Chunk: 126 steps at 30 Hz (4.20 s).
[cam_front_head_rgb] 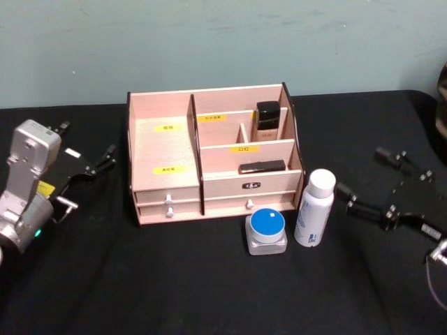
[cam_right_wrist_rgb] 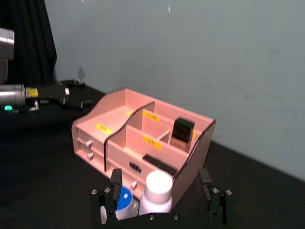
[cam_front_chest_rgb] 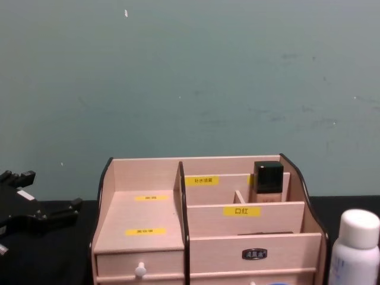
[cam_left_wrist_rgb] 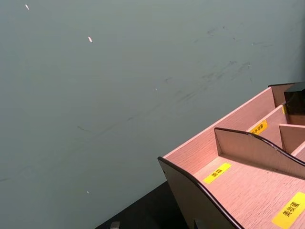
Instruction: Pick up the facial cleanser and watermelon frost from the table and place them into the tiered storage box.
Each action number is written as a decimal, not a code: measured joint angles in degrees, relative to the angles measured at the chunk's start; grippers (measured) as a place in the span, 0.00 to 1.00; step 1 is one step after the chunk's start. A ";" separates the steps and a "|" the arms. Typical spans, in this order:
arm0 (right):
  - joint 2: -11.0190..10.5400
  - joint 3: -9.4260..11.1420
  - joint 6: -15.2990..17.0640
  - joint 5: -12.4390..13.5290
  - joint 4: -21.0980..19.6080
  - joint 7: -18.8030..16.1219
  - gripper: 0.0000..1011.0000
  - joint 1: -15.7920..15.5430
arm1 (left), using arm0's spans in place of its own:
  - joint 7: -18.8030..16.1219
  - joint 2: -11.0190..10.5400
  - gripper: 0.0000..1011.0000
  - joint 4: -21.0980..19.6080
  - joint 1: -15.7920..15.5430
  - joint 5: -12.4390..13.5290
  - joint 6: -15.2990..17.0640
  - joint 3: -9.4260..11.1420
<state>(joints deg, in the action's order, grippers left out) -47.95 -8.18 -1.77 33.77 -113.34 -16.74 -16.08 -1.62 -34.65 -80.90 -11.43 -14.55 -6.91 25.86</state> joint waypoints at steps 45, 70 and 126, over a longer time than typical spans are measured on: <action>12.31 -8.56 6.08 -9.31 17.83 -7.38 0.99 14.34 | 0.00 0.00 1.00 0.00 0.00 0.00 0.00 0.00; 15.10 -10.25 5.18 -11.72 21.51 -9.26 0.99 17.78 | 0.00 0.00 1.00 0.00 0.00 0.00 0.00 0.00; 14.38 -9.74 6.08 -10.57 20.10 -10.03 0.60 17.45 | 0.00 0.00 1.00 0.00 0.00 0.00 0.00 0.00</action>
<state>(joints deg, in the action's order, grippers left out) -33.57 -17.92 4.32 23.20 -93.24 -26.77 1.37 -1.62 -34.65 -80.90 -11.43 -14.55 -6.91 25.86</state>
